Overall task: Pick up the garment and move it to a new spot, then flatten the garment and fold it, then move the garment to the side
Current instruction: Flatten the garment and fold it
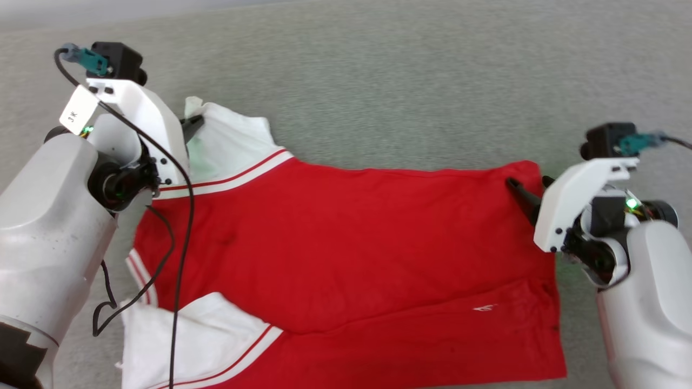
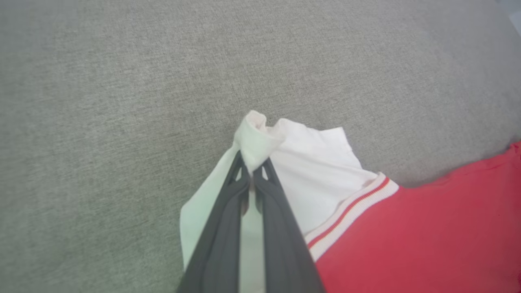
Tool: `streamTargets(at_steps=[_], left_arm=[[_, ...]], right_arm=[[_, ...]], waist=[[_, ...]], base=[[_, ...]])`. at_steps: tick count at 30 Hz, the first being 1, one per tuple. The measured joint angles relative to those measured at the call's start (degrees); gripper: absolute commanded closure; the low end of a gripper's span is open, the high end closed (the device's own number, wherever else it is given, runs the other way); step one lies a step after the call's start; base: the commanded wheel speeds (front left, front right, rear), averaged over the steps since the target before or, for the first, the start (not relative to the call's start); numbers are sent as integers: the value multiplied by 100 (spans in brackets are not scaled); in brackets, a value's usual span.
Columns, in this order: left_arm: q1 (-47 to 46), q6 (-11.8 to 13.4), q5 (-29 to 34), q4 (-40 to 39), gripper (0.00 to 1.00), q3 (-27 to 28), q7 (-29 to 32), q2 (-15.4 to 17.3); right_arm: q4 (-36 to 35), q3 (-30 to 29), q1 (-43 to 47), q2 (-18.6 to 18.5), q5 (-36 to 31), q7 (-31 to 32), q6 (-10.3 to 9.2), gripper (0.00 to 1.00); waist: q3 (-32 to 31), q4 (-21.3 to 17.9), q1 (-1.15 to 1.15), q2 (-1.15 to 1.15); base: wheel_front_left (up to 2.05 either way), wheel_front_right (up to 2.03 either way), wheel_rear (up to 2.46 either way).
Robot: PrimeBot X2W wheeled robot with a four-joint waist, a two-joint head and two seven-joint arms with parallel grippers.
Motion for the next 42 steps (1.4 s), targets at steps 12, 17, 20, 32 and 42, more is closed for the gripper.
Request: streamTargets(at_steps=[12,17,20,32,42], left_arm=[[178,0,-450,-252,100,-43,-247,-69],[183,0,-457,-286,100,-116,-404,-13],[264,0,-474,-335,100,-112,-602,45],[1445,29,-761,-1044,100,152,-1702,474],[3133,572,-921,-2206,100,263,-2531,775]], right_arm=[[1165,248,-766,-234,-355,1196,0,59],[1281,224,-883,-328,-248,1156,4,100],[1196,196,-884,-376,-134,1100,3,100],[-218,-47,349,-522,392,916,4,100],[-1057,-366,1749,-240,402,824,4,100]], waist=[[96,420,-2,0],[44,450,-1,0],[-59,470,-1,0],[-733,591,-1,0],[-1242,777,-2,0]], base=[[0,0,0],[0,0,0],[0,0,0],[0,0,0],[0,0,0]])
